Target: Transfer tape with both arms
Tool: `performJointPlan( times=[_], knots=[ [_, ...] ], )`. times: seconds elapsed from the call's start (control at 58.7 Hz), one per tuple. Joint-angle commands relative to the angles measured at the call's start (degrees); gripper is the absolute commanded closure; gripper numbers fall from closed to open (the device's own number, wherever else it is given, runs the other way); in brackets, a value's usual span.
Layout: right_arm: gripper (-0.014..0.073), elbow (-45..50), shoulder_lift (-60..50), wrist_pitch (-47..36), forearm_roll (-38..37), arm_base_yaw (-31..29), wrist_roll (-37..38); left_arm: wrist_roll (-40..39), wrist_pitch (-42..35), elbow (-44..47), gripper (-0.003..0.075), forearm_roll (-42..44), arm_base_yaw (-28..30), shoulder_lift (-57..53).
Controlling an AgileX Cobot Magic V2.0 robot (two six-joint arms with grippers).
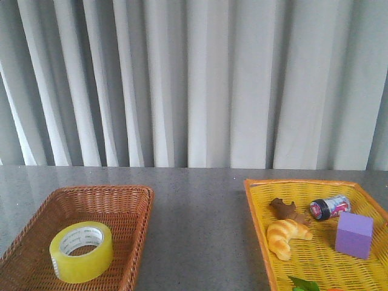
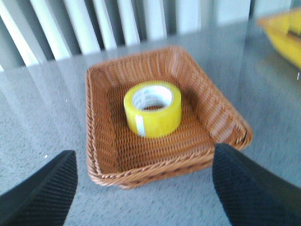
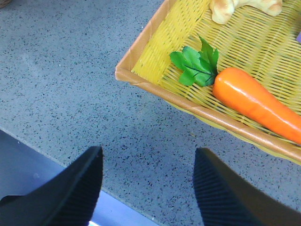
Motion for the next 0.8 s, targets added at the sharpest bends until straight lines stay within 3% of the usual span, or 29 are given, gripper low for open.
performJointPlan(
  times=[0.0,0.119,0.239,0.597,0.699,0.784],
  knots=[
    [0.018,-1.55,-0.19,-3.16,-0.19,-0.34,-0.03,-5.58,-7.36,2.67,0.0153,-0.38,0.02,-4.13],
    [0.018,-1.55,-0.19,-3.16,-0.19,-0.34,-0.03,-6.19,-7.08,5.18,0.0195,-0.32,0.02,-5.08],
    [0.0204,-1.55,-0.19,-3.09,-0.19,-0.34,0.02,-6.13,-7.2,5.55,0.0286,-0.03,0.02,-5.08],
    [0.0531,-1.55,-0.19,-2.25,-0.19,-0.34,0.14,-6.08,-7.79,5.55,0.0729,1.81,0.02,-5.08],
    [0.0608,-1.55,-0.19,-2.25,-0.19,-0.34,0.14,-5.96,-7.66,5.55,0.0727,3.76,0.02,-5.08],
    [0.0602,-1.55,-0.19,-1.99,-0.19,-0.34,0.14,-5.96,-7.14,5.55,0.0727,4.12,0.02,-5.08]
  ],
)
